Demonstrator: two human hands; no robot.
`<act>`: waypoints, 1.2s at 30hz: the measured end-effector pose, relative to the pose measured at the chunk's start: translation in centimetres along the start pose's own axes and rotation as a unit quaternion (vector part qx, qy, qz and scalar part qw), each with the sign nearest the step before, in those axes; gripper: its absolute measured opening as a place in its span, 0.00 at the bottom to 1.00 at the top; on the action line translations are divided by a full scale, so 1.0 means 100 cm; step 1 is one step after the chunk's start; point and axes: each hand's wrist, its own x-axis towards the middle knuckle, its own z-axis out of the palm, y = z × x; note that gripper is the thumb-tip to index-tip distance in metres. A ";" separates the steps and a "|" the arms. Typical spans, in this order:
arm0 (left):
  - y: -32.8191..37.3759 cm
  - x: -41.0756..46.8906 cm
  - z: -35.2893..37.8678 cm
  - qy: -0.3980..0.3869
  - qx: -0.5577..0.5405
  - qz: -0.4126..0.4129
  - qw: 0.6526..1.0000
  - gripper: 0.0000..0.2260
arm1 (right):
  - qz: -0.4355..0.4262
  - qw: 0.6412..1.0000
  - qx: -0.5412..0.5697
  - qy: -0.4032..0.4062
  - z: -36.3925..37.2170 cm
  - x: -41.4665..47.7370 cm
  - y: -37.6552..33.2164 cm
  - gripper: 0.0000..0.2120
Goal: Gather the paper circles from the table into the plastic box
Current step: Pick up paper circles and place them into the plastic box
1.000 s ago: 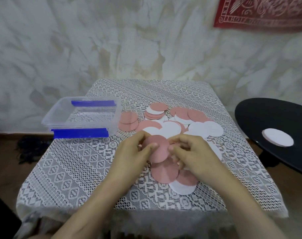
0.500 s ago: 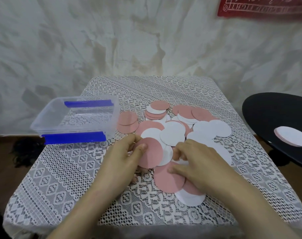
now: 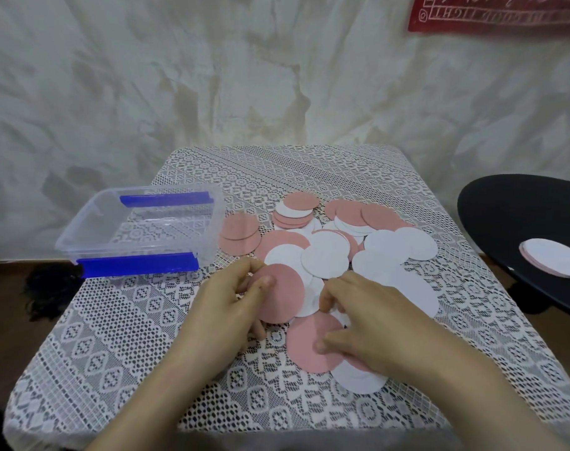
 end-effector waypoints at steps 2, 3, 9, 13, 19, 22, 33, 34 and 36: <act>0.001 -0.001 0.001 0.000 0.001 0.001 1.000 0.06 | -0.002 1.000 0.002 0.003 0.002 -0.001 -0.001 0.17; 0.002 -0.002 0.001 0.001 0.002 0.002 1.000 0.06 | -0.002 1.000 0.001 0.004 0.003 -0.002 -0.001 0.17; 0.001 -0.005 0.002 0.012 -0.005 0.009 1.000 0.06 | 0.005 1.000 0.020 0.015 0.003 -0.003 -0.004 0.16; -0.001 -0.003 0.002 0.013 -0.008 0.009 1.000 0.06 | -0.010 1.000 0.018 0.021 0.005 -0.003 -0.004 0.11; -0.002 0.001 0.002 0.011 -0.012 0.009 1.000 0.06 | 0.001 1.000 0.000 0.027 0.007 0.001 0.001 0.20; -0.003 0.003 0.002 0.011 -0.008 0.012 1.000 0.06 | -0.002 1.000 -0.002 0.026 0.006 0.003 0.001 0.19; -0.005 0.001 0.002 0.001 0.000 0.012 1.000 0.06 | 0.006 0.999 -0.019 0.049 0.005 -0.005 -0.003 0.11; -0.006 0.001 0.002 0.001 0.000 0.012 1.000 0.06 | 0.010 0.998 -0.022 0.054 0.005 -0.006 -0.003 0.11; -0.005 0.000 0.001 0.002 0.000 0.011 1.000 0.06 | 0.020 0.998 -0.022 0.063 0.006 -0.008 -0.004 0.13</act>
